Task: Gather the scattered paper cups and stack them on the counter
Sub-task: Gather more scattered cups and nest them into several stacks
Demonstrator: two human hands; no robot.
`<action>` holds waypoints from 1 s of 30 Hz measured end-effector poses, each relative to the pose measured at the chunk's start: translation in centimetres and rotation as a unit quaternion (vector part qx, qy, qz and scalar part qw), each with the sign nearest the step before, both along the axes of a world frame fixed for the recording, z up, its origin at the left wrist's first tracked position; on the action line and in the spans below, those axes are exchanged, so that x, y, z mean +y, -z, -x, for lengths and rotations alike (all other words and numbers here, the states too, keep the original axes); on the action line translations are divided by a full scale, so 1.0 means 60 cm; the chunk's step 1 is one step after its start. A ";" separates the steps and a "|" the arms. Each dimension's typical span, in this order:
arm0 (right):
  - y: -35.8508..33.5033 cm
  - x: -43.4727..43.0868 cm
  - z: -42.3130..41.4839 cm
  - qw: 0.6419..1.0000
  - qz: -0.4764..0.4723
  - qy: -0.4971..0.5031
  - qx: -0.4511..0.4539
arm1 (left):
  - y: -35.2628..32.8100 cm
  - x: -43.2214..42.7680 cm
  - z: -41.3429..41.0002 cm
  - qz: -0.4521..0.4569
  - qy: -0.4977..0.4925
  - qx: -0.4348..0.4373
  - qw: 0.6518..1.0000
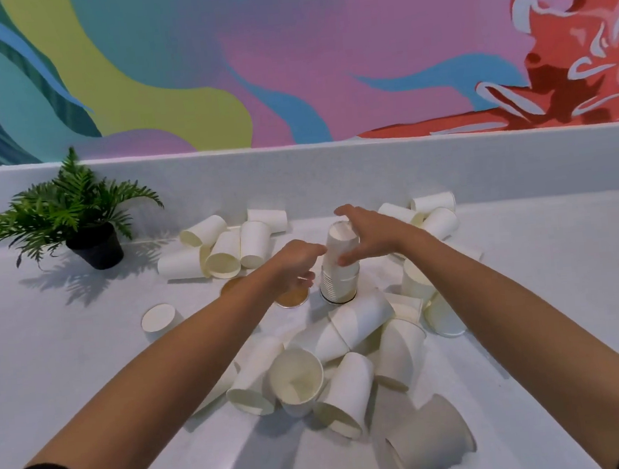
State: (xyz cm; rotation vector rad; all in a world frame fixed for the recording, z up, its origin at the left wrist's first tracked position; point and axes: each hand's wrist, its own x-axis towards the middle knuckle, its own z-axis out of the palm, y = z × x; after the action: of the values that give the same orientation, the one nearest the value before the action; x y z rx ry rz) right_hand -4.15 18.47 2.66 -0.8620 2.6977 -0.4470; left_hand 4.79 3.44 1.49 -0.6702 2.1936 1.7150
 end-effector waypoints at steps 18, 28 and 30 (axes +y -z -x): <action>0.003 0.046 -0.055 0.979 -0.173 -0.006 -0.110 | 0.050 0.002 -0.065 0.407 0.376 -0.051 0.831; 0.061 0.023 -0.092 0.961 -0.260 -0.097 -0.013 | 0.080 0.004 -0.075 0.397 0.384 -0.072 0.830; 0.068 0.023 -0.094 0.959 -0.263 -0.103 -0.005 | 0.083 0.001 -0.073 0.395 0.380 -0.065 0.834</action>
State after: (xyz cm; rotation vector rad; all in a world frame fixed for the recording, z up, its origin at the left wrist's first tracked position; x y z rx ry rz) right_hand 1.47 19.83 -1.40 -0.9490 2.4856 0.3021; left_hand 9.16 3.51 -3.51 0.0057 2.5129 0.3395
